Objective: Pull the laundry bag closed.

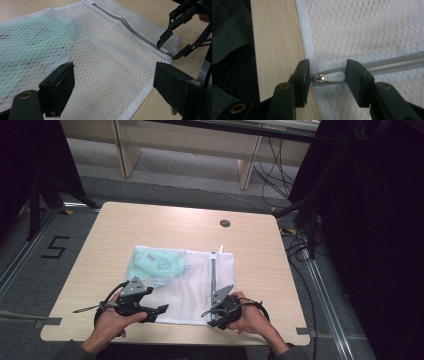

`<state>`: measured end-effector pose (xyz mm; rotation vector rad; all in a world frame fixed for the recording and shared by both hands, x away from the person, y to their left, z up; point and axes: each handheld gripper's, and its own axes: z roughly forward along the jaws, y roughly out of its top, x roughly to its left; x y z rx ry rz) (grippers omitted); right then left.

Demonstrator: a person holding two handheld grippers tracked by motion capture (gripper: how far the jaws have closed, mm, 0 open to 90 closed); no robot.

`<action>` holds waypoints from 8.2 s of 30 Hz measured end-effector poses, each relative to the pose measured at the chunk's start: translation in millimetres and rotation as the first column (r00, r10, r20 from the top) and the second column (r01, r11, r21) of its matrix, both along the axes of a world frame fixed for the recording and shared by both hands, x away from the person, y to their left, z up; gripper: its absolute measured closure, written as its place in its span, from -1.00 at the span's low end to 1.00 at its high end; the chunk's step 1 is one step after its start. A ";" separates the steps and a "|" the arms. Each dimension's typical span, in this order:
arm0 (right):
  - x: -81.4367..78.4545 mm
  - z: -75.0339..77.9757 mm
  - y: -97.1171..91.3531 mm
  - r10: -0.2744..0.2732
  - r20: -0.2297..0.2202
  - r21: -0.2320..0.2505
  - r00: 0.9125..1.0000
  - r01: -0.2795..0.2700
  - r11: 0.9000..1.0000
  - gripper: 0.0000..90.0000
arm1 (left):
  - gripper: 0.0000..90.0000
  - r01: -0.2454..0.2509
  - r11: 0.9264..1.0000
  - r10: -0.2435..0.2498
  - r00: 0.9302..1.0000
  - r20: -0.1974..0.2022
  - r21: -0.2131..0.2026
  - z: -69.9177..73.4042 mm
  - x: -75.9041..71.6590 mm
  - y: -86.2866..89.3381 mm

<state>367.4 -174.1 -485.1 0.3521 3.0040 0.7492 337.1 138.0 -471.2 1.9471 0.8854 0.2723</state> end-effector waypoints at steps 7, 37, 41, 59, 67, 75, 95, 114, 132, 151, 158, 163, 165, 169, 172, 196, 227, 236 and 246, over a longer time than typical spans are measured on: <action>1.6 4.0 -2.4 0.004 0.012 0.014 1.000 -0.005 1.000 0.38 | -0.62 -0.003 1.000 0.003 1.000 -0.010 -0.003 -0.3 -1.0 -1.5; -0.1 9.5 -5.1 0.064 -0.013 -0.005 0.998 -0.064 0.998 0.91 | -0.62 0.008 1.000 -0.008 1.000 -0.016 -0.001 -0.7 -0.5 -1.8; -1.2 12.9 -5.7 0.049 -0.018 0.004 0.999 -0.049 0.999 0.92 | -0.62 0.020 1.000 -0.020 1.000 -0.018 0.009 -1.9 -1.3 -4.7; -1.3 25.9 -10.4 -0.024 -0.018 0.052 1.000 0.025 0.998 0.92 | -0.34 0.244 0.966 -0.247 0.969 0.022 0.087 -17.8 -10.0 -62.5; 0.3 29.4 -11.0 -0.023 -0.010 0.075 1.000 0.023 0.997 0.92 | -0.20 0.324 0.935 -0.332 0.943 0.033 0.143 -30.1 -14.5 -94.4; 1.2 33.6 -12.9 -0.031 -0.005 0.089 1.000 0.031 0.996 0.92 | 0.08 0.352 0.923 -0.367 0.926 0.083 0.155 -33.8 -12.7 -112.5; 2.1 32.8 -13.1 -0.032 -0.006 0.093 0.999 0.032 0.995 0.92 | 0.62 0.369 0.889 -0.418 0.896 0.151 0.270 -38.0 -7.8 -134.4; 4.7 29.2 -14.2 -0.032 -0.031 0.093 0.999 0.035 0.995 0.92 | 0.96 0.386 0.859 -0.459 0.871 0.174 0.336 -38.1 -13.7 -137.0; 19.8 17.0 -13.3 -0.029 -0.068 0.060 0.997 0.034 0.998 0.92 | 0.97 0.418 0.855 -0.476 0.867 0.145 0.306 -39.2 -15.1 -137.9; 29.0 11.7 -11.8 -0.065 -0.080 0.040 0.995 0.068 0.997 0.92 | 0.97 0.431 0.859 -0.476 0.871 0.121 0.276 -38.9 -15.7 -138.2; 32.8 10.9 -10.0 -0.050 -0.052 0.035 0.997 0.052 0.998 0.92 | 0.97 0.433 0.854 -0.480 0.869 0.116 0.289 -38.1 -15.0 -137.7; 34.6 10.9 -9.6 -0.056 -0.052 0.035 0.997 0.058 0.998 0.92 | 0.97 0.433 0.859 -0.476 0.872 0.114 0.273 -38.6 -16.0 -138.1; 34.8 11.3 -9.3 -0.059 -0.051 0.028 0.997 0.060 0.998 0.92 | 0.97 0.434 0.859 -0.476 0.872 0.111 0.273 -38.3 -15.6 -137.9; 37.9 10.2 -9.5 -0.062 -0.047 0.024 0.997 0.063 0.998 0.92 | 0.97 0.437 0.859 -0.478 0.872 0.109 0.267 -38.2 -15.9 -138.1; 39.3 11.0 -9.5 -0.066 -0.052 0.019 0.996 0.067 0.998 0.92 | 0.97 0.437 0.860 -0.477 0.872 0.109 0.266 -37.9 -16.0 -137.9; 50.5 9.4 -9.0 -0.071 -0.035 0.021 0.997 0.072 0.997 0.92 | 0.97 0.435 0.871 -0.465 0.880 0.098 0.227 -37.4 -16.8 -138.9; 71.4 7.4 -11.0 -0.095 -0.003 0.013 0.995 0.095 0.995 0.92 | 0.97 0.455 0.858 -0.485 0.870 0.086 0.240 -34.8 -19.4 -138.9; 77.0 7.4 -11.7 -0.100 0.001 0.015 0.995 0.100 0.995 0.92 | 0.97 0.453 0.864 -0.480 0.873 0.085 0.221 -35.7 -20.6 -139.8; 81.3 7.4 -11.2 -0.100 0.001 0.012 0.995 0.100 0.995 0.92 | 0.98 0.455 0.862 -0.482 0.872 0.083 0.224 -35.3 -20.1 -139.0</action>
